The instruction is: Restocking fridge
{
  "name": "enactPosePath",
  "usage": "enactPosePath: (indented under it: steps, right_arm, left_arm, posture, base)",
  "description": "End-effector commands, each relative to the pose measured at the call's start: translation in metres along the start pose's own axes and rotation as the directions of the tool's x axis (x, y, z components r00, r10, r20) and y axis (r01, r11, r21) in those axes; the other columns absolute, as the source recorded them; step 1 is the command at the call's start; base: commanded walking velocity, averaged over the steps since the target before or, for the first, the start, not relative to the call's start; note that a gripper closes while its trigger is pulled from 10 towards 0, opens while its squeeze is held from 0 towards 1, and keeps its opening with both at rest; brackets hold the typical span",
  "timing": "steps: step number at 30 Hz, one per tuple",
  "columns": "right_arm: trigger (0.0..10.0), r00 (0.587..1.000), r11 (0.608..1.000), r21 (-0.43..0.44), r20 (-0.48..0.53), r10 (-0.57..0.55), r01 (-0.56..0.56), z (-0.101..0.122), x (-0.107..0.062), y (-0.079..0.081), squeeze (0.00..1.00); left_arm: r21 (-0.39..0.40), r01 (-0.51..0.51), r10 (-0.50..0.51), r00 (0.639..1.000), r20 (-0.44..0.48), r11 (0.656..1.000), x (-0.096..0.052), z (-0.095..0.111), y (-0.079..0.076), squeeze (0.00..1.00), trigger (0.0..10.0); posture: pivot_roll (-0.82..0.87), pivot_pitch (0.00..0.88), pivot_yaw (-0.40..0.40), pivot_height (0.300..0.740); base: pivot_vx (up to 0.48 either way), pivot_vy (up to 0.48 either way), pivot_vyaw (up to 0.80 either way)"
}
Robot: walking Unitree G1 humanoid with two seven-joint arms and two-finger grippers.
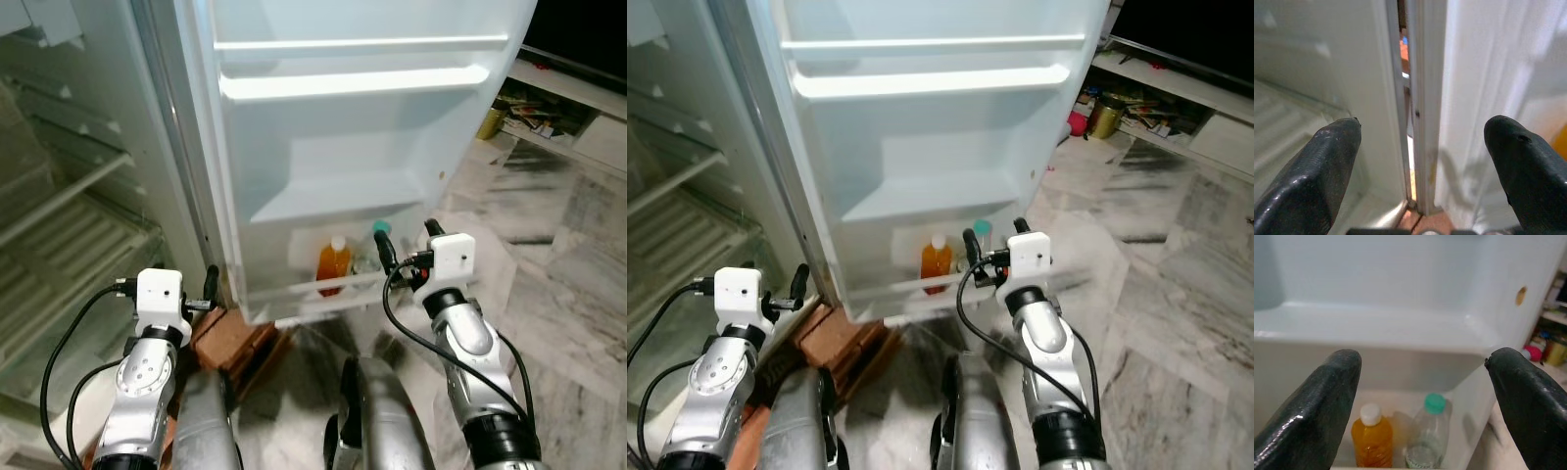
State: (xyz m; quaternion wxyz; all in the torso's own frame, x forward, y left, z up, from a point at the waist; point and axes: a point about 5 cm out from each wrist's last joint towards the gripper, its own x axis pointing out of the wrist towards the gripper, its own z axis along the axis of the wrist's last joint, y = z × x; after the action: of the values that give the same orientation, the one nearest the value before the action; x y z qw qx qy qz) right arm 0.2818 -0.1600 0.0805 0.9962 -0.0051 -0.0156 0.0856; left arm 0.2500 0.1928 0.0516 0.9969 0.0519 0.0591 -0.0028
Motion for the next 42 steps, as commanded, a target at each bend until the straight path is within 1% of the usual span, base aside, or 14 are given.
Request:
enactPosePath:
  steps: [1,6,7,9,11,19,22,26,30,31,32,34,35,42]
  right_arm:
    - [10.0,0.999,0.999,0.005,0.02,-0.035,0.035,0.006,-0.001,-0.007,0.0]
    - [10.0,0.998,0.998,0.025,-0.025,-0.063,0.064,-0.004,-0.012,-0.009,0.0]
    - [10.0,0.998,0.998,0.025,-0.025,-0.063,0.064,-0.004,-0.012,-0.009,0.0]
    - [10.0,0.997,0.997,0.031,-0.033,-0.07,0.071,-0.005,-0.013,-0.01,0.0]
    - [10.0,0.997,0.997,0.029,-0.041,-0.066,0.067,-0.006,-0.014,-0.011,0.0]
    - [10.0,0.997,0.999,0.011,-0.073,-0.035,0.036,-0.01,-0.021,-0.013,0.0]
    - [10.0,0.995,0.999,0.027,-0.094,-0.045,0.047,-0.013,-0.023,-0.014,0.0]
    - [10.0,0.992,0.997,0.067,-0.127,-0.027,0.036,-0.02,-0.026,-0.011,0.0]
    - [10.0,0.985,0.997,0.062,-0.171,-0.03,0.041,-0.025,-0.028,-0.011,0.0]
    - [10.0,0.984,0.997,0.077,-0.179,-0.019,0.033,-0.026,-0.028,-0.01,0.0]
    - [10.0,0.984,0.996,0.087,-0.178,-0.012,0.028,-0.026,-0.028,-0.01,0.0]
    - [10.0,0.986,0.997,0.072,-0.169,-0.006,0.018,-0.025,-0.028,-0.01,0.0]
    - [10.0,0.987,0.999,0.047,-0.162,-0.013,0.02,-0.023,-0.028,-0.011,0.0]
    - [10.0,0.987,0.999,0.051,-0.159,-0.003,0.011,-0.021,-0.024,-0.009,0.0]
  left_arm:
    - [0.006,-0.002,0.002,1.0,0.009,1.0,-0.001,0.001,0.0,0.0,10.0]
    - [0.009,-0.006,0.006,1.0,0.005,1.0,-0.003,-0.003,0.003,0.0,10.0]
    - [0.009,-0.006,0.006,1.0,0.005,1.0,-0.003,-0.003,0.003,0.0,10.0]
    - [0.009,-0.005,0.005,1.0,0.004,1.0,-0.003,-0.004,0.002,0.0,10.0]
    - [0.012,-0.002,0.002,1.0,0.003,1.0,-0.002,-0.004,0.0,0.0,10.0]
    - [0.018,-0.006,0.006,1.0,0.001,1.0,-0.001,-0.003,-0.001,0.0,10.0]
    - [0.015,-0.006,0.006,1.0,-0.007,1.0,-0.002,-0.006,-0.002,0.0,10.0]
    - [0.016,-0.005,0.005,1.0,-0.012,1.0,-0.002,-0.007,-0.003,0.0,10.0]
    - [0.018,-0.001,0.001,1.0,-0.015,1.0,-0.001,-0.007,-0.003,0.0,10.0]
    - [0.027,0.002,-0.002,1.0,-0.013,1.0,-0.001,-0.007,-0.003,0.0,10.0]
    - [0.033,0.004,-0.004,1.0,-0.012,0.999,-0.001,-0.006,-0.003,0.0,10.0]
    - [0.038,0.004,-0.003,1.0,-0.014,0.999,-0.001,-0.006,-0.003,0.0,10.0]
    - [0.042,0.002,-0.001,1.0,-0.016,0.999,-0.001,-0.007,-0.003,0.0,10.0]
    - [0.034,0.009,-0.009,1.0,-0.021,0.999,0.0,-0.007,-0.004,0.0,10.0]
  posture:
    - [0.08,0.0,-0.073,0.676]
    - [0.08,0.0,-0.076,0.71]
    - [0.08,0.0,-0.076,0.71]
    - [0.08,0.0,-0.076,0.729]
    - [0.08,0.0,-0.075,0.739]
    - [0.08,0.0,-0.078,0.74]
    - [0.07,0.0,-0.079,0.74]
    - [0.07,0.0,-0.079,0.74]
    - [0.07,0.0,-0.079,0.74]
    - [0.07,0.0,-0.078,0.74]
    - [0.07,0.0,-0.078,0.74]
    - [0.07,0.0,-0.078,0.74]
    - [0.07,0.0,-0.078,0.74]
    - [0.07,0.0,-0.076,0.74]
  base:
    - [0.0,0.0,0.0]
    - [0.0,0.0,0.0]
    - [0.0,0.0,0.0]
    - [0.0,0.0,0.0]
    - [0.0,0.0,0.0]
    - [0.0,0.0,0.0]
    - [0.0,0.0,0.0]
    - [0.0,0.0,0.0]
    - [-0.12,0.0,0.0]
    - [0.0,0.0,0.0]
    - [0.0,0.0,0.0]
    - [0.0,0.0,0.0]
    - [0.0,-0.405,0.0]
    - [0.0,-0.436,0.0]
